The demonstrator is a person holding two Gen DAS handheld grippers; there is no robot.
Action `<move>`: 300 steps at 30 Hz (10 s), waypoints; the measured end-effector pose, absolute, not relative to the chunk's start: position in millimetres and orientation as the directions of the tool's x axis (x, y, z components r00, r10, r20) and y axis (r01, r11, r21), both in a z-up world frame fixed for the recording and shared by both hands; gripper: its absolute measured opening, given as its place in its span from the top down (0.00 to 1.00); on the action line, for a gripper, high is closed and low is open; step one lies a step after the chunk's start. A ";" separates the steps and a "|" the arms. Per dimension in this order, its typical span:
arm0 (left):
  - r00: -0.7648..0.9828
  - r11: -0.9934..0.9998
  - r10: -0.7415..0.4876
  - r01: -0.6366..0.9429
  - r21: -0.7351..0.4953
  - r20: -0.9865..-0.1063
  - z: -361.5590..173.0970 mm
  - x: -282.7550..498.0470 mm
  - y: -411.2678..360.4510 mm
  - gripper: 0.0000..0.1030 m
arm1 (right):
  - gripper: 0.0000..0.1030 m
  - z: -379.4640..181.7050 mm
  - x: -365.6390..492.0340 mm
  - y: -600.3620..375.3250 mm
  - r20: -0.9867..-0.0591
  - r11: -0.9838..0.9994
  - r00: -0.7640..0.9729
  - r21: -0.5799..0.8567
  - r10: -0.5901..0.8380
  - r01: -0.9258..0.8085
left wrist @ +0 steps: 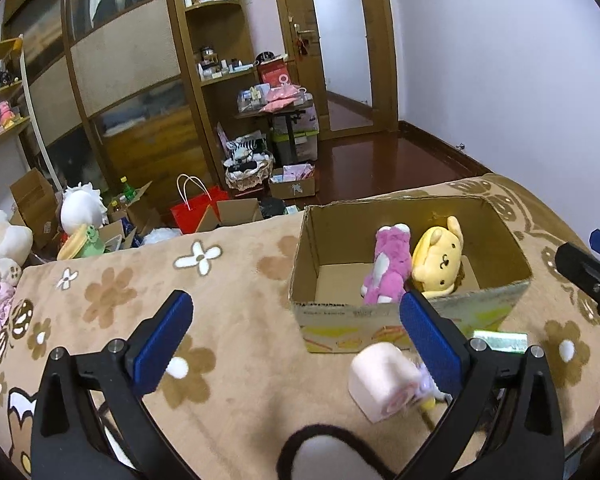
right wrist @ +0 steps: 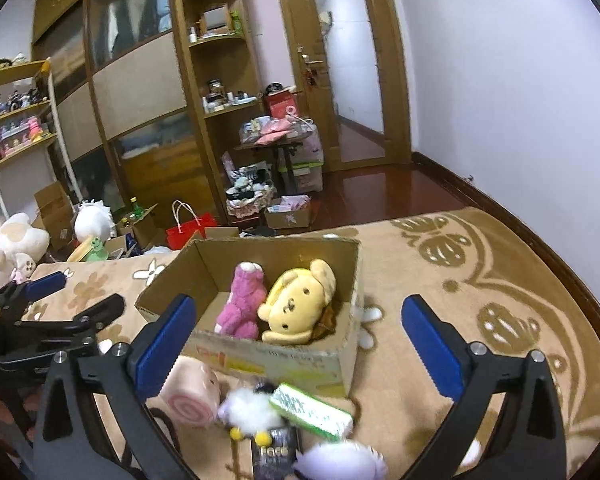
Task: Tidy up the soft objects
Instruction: 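Move both tools back toward the remaining toys beside the box, then grasp the swirl cake plush with the left tool while the right tool grasps the white-haired doll, then lift the cake plush and doll and carry them over the box, then open both tools to release the cake plush and doll into the box, then move both tools down toward the fluffy toy and tissue packs beside the box, then grasp the fluffy keychain's plastic tag with the left tool while the right tool grasps the black Face packet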
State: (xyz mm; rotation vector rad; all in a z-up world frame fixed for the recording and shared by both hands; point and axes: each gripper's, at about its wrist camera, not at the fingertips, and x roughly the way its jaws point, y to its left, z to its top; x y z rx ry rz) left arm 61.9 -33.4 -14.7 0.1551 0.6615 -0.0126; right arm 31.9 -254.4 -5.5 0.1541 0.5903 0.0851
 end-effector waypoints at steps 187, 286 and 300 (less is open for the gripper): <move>0.729 0.986 -0.100 0.165 0.032 -0.677 -47.3 136.8 -59.7 0.75 | 0.30 -16.1 104.7 -233.2 -0.519 0.989 0.842 0.085 0.149 -0.123; 0.291 0.959 -0.104 0.282 -0.018 -0.951 -129.1 93.1 -93.3 0.08 | 0.00 -143.3 48.5 -209.0 -0.914 0.998 0.402 0.041 0.060 -0.055; 0.248 0.963 -0.049 0.270 0.021 -0.968 -148.3 103.9 -92.7 0.08 | 0.00 -162.5 59.9 -207.9 -0.940 0.997 0.334 0.050 0.064 -0.051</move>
